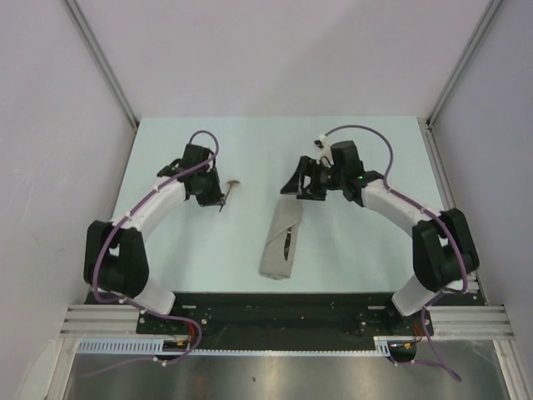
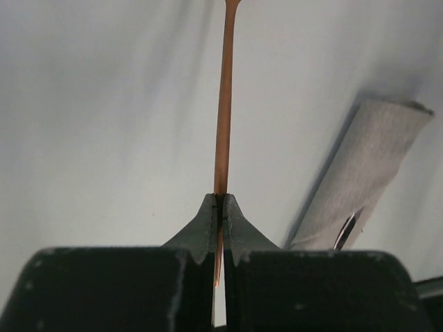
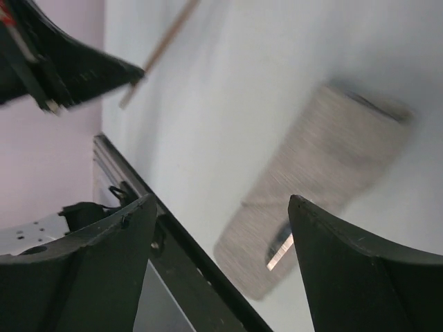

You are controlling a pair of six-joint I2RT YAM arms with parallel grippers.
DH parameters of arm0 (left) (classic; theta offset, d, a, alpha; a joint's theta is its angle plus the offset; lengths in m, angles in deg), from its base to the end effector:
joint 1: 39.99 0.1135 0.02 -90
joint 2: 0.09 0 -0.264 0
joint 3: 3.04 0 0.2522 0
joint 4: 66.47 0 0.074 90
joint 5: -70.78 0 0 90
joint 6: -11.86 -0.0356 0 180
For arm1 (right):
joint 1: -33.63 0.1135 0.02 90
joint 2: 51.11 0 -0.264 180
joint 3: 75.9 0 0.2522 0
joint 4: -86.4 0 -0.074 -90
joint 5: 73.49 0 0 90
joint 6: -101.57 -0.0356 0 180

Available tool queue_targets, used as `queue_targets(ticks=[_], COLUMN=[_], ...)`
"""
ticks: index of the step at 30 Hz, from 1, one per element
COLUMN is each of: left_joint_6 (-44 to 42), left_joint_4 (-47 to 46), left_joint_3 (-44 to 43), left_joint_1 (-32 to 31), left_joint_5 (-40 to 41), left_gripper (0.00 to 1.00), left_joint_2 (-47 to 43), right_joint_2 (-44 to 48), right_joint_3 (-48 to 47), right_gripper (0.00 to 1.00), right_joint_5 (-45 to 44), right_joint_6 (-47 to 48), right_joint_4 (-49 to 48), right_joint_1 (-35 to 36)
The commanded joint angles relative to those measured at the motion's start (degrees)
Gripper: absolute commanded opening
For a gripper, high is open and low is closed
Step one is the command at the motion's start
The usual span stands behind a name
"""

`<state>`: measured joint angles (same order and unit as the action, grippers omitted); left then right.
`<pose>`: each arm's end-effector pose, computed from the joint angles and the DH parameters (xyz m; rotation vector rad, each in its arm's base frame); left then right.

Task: Fold the napkin into a case and place the utensils inside
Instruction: Pick up the spoon from the center of the board, then pass from the left arm to the right

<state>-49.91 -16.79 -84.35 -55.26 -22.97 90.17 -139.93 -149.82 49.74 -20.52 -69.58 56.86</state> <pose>0.3152 -0.0885 0.2447 -0.2733 2.6204 -0.3542 0.3038 0.1516 0.2474 -0.1531 2.3777 1.1466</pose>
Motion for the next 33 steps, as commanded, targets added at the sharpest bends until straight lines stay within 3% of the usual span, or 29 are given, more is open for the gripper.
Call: queue_targets(ticks=[1,5,8,11,14,17,20,25,27,28,29,30,33], left_joint_6=[2.4,2.5,2.5,3.0,2.8,3.0,3.0,2.8,2.4,1.7,1.7,1.7,1.6], left_joint_4=[-4.8,-6.2,-6.9,-8.0,-8.3,-9.0,-9.4,-9.0,-8.4,-8.4,-8.5,-8.4,-6.7], left_joint_3=[7.7,12.4,14.5,16.0,16.7,17.6,18.2,18.4,17.8,17.5,17.4,17.1,14.5], left_joint_1=[-0.3,-0.3,-0.2,-0.3,-0.2,-0.3,-0.3,-0.2,-0.1,0.0,0.0,0.1,1.1], left_joint_5=[-7.3,-7.2,-8.4,-9.2,-10.1,-10.8,-11.4,-12.7,-14.9,-15.8,-16.5,-16.6,-17.0], left_gripper=[0.0,0.0,0.0,0.0,0.0,0.0,0.0,0.0,0.07,0.15,0.29,0.35,0.49], left_joint_2=[-6.5,-10.2,-11.2,-11.9,-11.6,-11.8,-12.1,-13.7,-14.7,-16.5,-18.0,-19.5,-25.4], right_joint_2=[-9.4,-19.5,-26.9,-33.5,-39.1,-41.3,-42.7,-44.0,-43.2,-42.6,-41.8,-39.7,-34.7], right_joint_3=[-9.5,-18.8,-20.5,-25.3,-30.1,-31.1,-32.0,-33.7,-33.7,-33.6,-33.5,-33.4,-33.7], right_gripper=[0.8,0.77,0.73,0.72,0.61,0.57,0.49,0.2,0.1,0.09,0.08,0.05,0.03], right_joint_5=[4.6,0.6,-1.1,-2.9,-2.4,-2.8,-2.8,0.9,2.4,3.8,4.1,4.1,3.3], right_joint_6=[-10.3,-19.2,-26.3,-27.3,-27.6,-26.9,-25.7,-21.7,-18.6,-14.9,-12.5,-9.9,5.5], right_joint_4=[-13.8,-15.1,-20.7,-21.4,-21.5,-23.6,-26.8,-31.0,-31.9,-32.3,-32.1,-31.1,-24.7], right_joint_1=[6.3,12.0,14.9,17.5,18.9,19.3,19.1,18.1,17.6,17.4,17.1,16.9,16.8])
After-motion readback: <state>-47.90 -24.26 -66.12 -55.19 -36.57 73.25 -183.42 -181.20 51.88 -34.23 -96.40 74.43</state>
